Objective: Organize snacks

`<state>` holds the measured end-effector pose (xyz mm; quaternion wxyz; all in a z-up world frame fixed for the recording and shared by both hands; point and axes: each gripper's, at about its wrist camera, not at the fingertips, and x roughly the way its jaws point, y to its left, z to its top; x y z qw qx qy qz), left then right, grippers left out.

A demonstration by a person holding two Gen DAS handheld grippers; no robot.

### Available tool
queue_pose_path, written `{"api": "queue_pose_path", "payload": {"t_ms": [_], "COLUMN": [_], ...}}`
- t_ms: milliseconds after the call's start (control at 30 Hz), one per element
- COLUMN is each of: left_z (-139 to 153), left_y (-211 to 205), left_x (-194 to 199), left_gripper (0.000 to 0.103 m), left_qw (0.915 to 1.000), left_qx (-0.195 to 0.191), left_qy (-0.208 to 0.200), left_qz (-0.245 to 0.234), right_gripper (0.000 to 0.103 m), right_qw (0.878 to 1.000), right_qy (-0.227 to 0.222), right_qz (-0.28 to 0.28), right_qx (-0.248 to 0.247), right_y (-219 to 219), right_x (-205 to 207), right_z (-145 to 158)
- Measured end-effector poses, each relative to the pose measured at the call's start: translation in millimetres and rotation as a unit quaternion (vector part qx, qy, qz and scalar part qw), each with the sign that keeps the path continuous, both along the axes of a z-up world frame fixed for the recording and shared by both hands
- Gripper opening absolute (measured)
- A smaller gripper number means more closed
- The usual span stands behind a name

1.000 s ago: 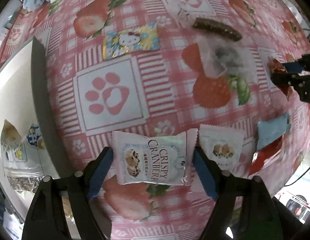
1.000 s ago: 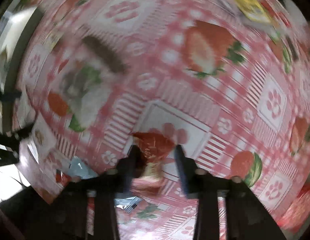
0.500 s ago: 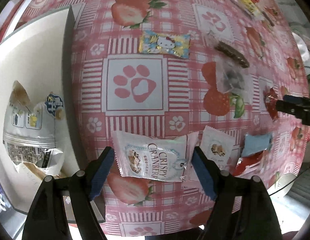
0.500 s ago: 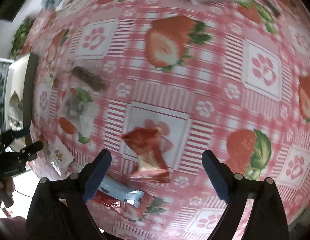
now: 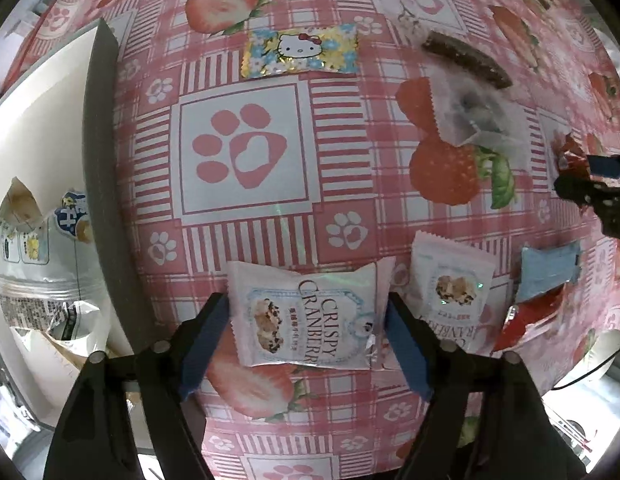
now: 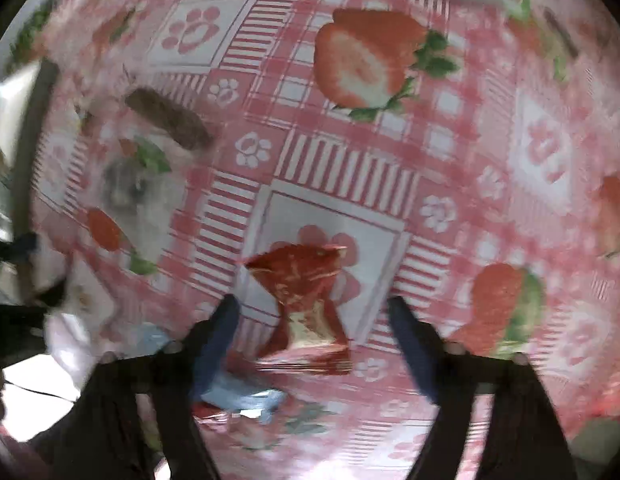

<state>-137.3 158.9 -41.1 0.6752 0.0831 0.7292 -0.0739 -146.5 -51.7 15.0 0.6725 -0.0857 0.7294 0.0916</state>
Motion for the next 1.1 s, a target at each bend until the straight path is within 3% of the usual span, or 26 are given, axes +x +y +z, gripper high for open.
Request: {"api": "queue_pose_path", "payload": {"t_ms": [33, 67, 200, 267, 433, 600, 833, 1100], "left_z": [15, 25, 33, 51, 86, 121, 148, 149], "left_y": [11, 8, 1, 3, -8, -17, 39, 122], "left_x": [-2, -1, -3, -7, -16, -32, -44, -37], "left_gripper": [0.070, 0.068, 0.063, 0.063, 0.063, 0.063, 0.063, 0.063], "left_qw": [1.0000, 1.0000, 0.9999, 0.9998, 0.9984, 0.9943, 0.9867, 0.9872], "left_qx": [-0.001, -0.001, -0.004, -0.008, -0.011, -0.008, -0.011, -0.014], "left_qy": [-0.003, -0.003, -0.010, -0.020, -0.052, -0.084, -0.113, -0.119], "left_qz": [-0.005, -0.008, -0.005, 0.001, 0.021, 0.065, 0.116, 0.105], "right_gripper": [0.029, 0.026, 0.026, 0.026, 0.026, 0.026, 0.026, 0.026], "right_qw": [1.000, 1.000, 0.997, 0.995, 0.990, 0.987, 0.986, 0.982], "right_qy": [0.001, 0.005, 0.015, 0.017, 0.023, 0.028, 0.016, 0.003], "right_qz": [-0.001, -0.008, -0.045, -0.056, -0.061, -0.045, 0.011, 0.017], "right_qx": [0.006, 0.016, 0.065, 0.087, 0.124, 0.150, 0.164, 0.189], "right_y": [-1, 1, -16, -20, -32, -19, 39, 136], "right_x": [0, -1, 4, 3, 3, -15, -8, -1], "right_z": [2, 2, 10, 10, 14, 37, 46, 73]}}
